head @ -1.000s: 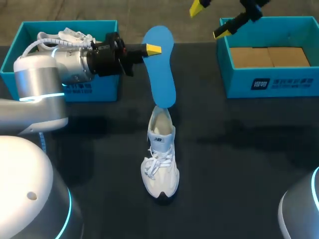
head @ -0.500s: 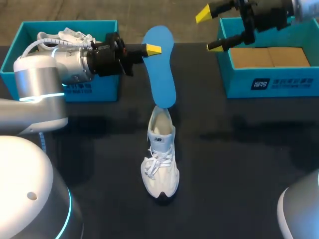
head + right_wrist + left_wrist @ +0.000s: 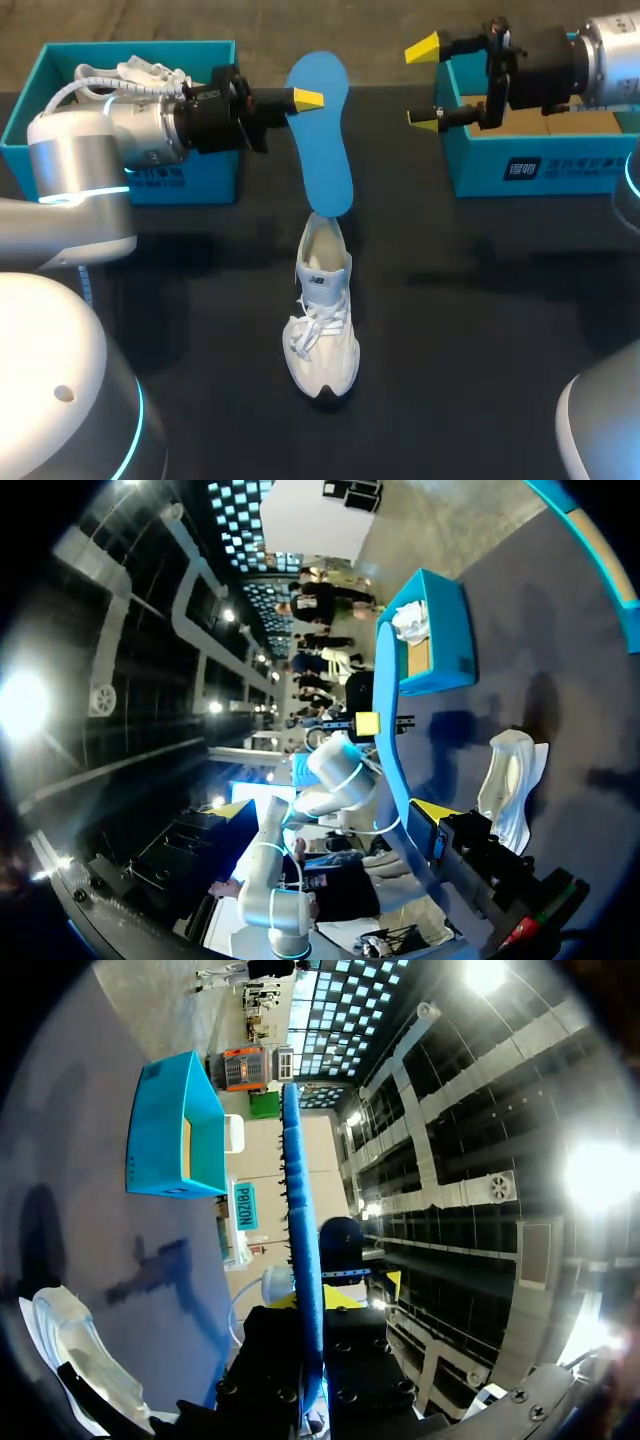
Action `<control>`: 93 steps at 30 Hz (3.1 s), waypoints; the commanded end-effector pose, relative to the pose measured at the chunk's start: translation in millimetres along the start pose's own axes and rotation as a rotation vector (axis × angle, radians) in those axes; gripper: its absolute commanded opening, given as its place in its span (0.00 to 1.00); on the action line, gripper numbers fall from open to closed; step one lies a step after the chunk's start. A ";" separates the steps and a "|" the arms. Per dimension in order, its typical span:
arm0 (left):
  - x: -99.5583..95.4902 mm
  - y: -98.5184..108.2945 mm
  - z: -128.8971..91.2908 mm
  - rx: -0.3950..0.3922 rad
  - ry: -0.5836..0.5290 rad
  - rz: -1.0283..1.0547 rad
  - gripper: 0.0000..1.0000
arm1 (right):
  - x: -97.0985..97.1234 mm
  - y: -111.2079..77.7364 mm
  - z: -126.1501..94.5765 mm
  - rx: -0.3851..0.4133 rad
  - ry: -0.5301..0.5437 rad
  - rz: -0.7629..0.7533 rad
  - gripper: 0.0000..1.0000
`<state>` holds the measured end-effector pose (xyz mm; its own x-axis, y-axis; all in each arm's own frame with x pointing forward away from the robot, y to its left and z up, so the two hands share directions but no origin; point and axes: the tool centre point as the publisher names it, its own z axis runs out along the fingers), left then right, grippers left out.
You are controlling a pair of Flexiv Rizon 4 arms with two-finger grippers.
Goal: Take the shoe out of the shoebox, open the shoe tongue, remove and reinsert the insole, then place the shoe into the shoebox
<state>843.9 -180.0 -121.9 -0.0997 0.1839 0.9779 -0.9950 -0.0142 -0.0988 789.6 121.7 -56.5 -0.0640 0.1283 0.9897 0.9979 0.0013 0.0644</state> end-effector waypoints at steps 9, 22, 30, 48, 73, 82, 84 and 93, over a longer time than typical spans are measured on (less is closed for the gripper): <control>0.3 0.5 0.1 0.002 -0.001 0.001 0.00 | -21.1 3.3 -1.1 -0.025 0.011 -0.029 1.00; 0.3 0.5 0.1 0.002 -0.001 0.001 0.00 | -58.3 5.2 -10.8 -0.060 -0.043 -0.063 1.00; 0.3 0.5 0.1 0.002 -0.001 0.001 0.00 | -58.3 5.2 -10.8 -0.060 -0.043 -0.063 1.00; 21.4 -16.8 -5.8 -0.219 -0.141 1.038 0.00 | -58.3 5.2 -10.8 -0.060 -0.043 -0.063 1.00; 23.4 -15.1 -4.6 -0.277 -0.194 1.563 0.00 | -58.3 5.2 -10.8 -0.060 -0.043 -0.063 1.00; 17.7 -16.6 -6.4 -0.332 -0.178 1.733 0.00 | -58.3 5.2 -10.8 -0.060 -0.043 -0.063 1.00; 17.2 -19.9 -6.4 -0.245 -0.153 1.798 0.00 | -58.3 5.2 -10.8 -0.060 -0.043 -0.063 1.00; 8.8 -25.6 -3.7 -0.276 -0.064 2.248 0.00 | -58.3 5.2 -10.8 -0.060 -0.043 -0.063 1.00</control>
<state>869.0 -171.0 -105.3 -0.9038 0.0340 -0.4266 0.4279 0.0552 -0.9021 798.0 101.7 -112.0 -0.1249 0.1713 0.9773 0.9897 -0.0483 0.1349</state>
